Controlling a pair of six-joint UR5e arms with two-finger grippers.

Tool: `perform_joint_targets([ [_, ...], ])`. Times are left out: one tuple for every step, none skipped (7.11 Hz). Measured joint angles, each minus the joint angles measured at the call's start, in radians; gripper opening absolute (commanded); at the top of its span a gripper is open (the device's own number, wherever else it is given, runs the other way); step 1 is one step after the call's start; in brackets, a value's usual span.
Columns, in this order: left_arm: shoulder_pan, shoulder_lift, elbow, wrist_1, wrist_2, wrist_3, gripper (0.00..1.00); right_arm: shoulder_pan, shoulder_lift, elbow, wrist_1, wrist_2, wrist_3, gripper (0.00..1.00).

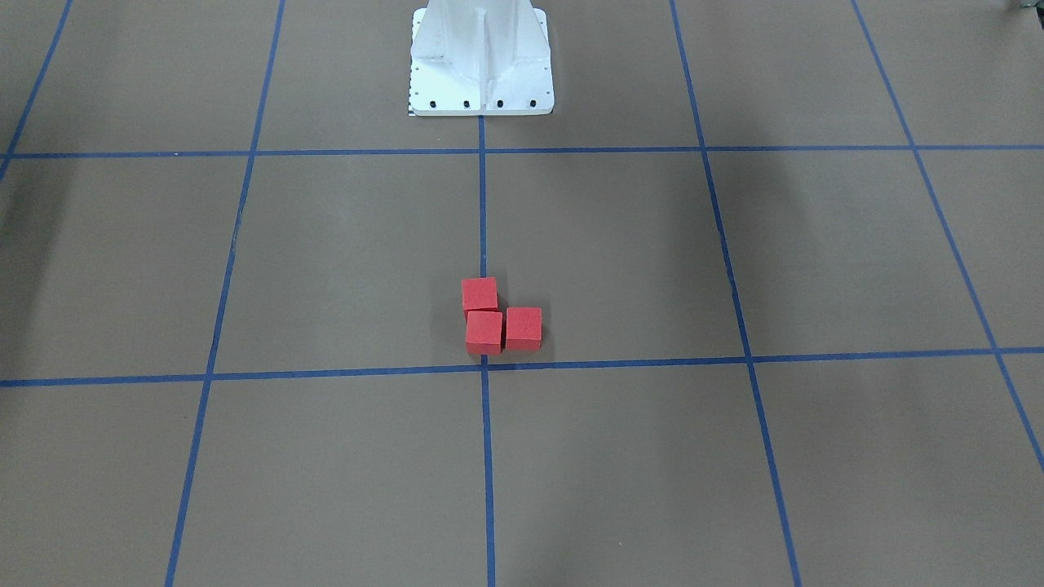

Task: Form red blocks into L shape at center

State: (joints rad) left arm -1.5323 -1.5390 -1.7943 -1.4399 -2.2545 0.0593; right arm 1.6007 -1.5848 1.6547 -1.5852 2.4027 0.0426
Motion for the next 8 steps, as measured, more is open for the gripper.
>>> perform_joint_targets([
  [-0.015, 0.018, 0.001, -0.002, -0.003, 0.002, 1.0, 0.007, -0.023, 0.039, -0.033, 0.0, 0.0, 0.99],
  [-0.025, 0.031, 0.003, -0.005, -0.004, 0.004, 1.0, 0.01, -0.033, 0.062, -0.06, 0.0, 0.0, 0.99],
  [-0.028, 0.047, 0.005, -0.013, -0.005, 0.016, 1.0, 0.011, -0.038, 0.069, -0.071, 0.0, 0.0, 0.99],
  [-0.028, 0.067, 0.007, -0.029, -0.005, 0.043, 1.0, 0.011, -0.04, 0.072, -0.076, 0.0, 0.001, 0.99],
  [-0.029, 0.076, 0.006, -0.042, -0.014, 0.062, 1.0, 0.011, -0.04, 0.074, -0.077, 0.0, 0.004, 0.99],
  [-0.028, 0.08, 0.006, -0.048, -0.029, 0.07, 1.0, 0.011, -0.039, 0.075, -0.076, 0.0, 0.009, 0.99],
  [-0.028, 0.081, 0.005, -0.05, -0.037, 0.072, 1.0, 0.01, -0.039, 0.074, -0.075, 0.0, 0.011, 0.99],
  [-0.028, 0.081, 0.006, -0.052, -0.041, 0.072, 1.0, 0.01, -0.039, 0.072, -0.074, 0.0, 0.012, 0.99],
])
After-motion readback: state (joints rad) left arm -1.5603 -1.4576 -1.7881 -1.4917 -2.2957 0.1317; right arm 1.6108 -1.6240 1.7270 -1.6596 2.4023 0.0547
